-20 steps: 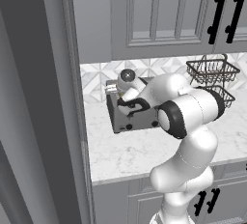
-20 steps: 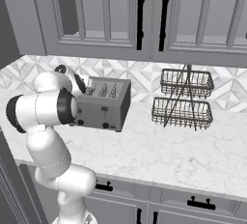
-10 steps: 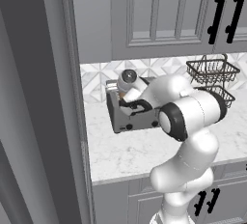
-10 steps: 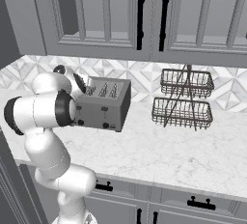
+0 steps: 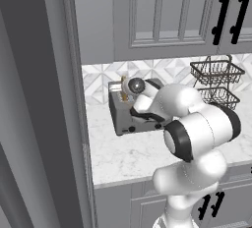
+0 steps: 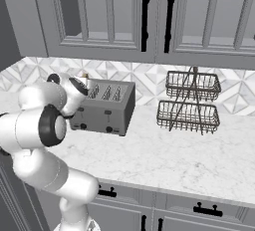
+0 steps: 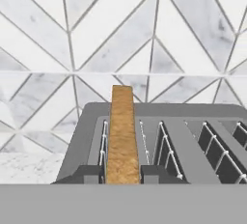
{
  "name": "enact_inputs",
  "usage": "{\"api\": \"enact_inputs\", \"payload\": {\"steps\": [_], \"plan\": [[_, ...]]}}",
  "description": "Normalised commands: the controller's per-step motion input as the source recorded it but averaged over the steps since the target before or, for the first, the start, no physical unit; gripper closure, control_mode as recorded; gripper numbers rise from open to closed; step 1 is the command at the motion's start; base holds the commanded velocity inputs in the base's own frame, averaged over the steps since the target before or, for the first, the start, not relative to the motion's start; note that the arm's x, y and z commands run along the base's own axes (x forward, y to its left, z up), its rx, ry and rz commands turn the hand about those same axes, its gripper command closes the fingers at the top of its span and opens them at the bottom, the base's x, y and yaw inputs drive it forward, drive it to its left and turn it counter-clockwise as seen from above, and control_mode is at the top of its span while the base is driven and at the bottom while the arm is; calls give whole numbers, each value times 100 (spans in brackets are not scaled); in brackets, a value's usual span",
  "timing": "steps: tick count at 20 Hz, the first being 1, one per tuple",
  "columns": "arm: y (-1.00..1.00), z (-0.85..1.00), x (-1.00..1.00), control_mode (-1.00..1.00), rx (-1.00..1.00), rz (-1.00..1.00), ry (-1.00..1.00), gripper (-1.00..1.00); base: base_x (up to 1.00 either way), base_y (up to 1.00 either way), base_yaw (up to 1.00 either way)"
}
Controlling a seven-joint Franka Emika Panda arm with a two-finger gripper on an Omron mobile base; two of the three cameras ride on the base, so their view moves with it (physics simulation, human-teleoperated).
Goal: Start the toaster. Once the lever pops up, take the bread to the plate on the dining counter.
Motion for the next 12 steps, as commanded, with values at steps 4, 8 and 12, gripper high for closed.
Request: {"api": "enact_inputs", "payload": {"steps": [4,8,12], "plan": [[9,48,-49,-100,3,0,-9,100,0,0,0],[7,63,-41,-100,4,0,-3,100,0,0,0],[1,71,-38,-100,4,0,-3,100,0,0,0]]}}
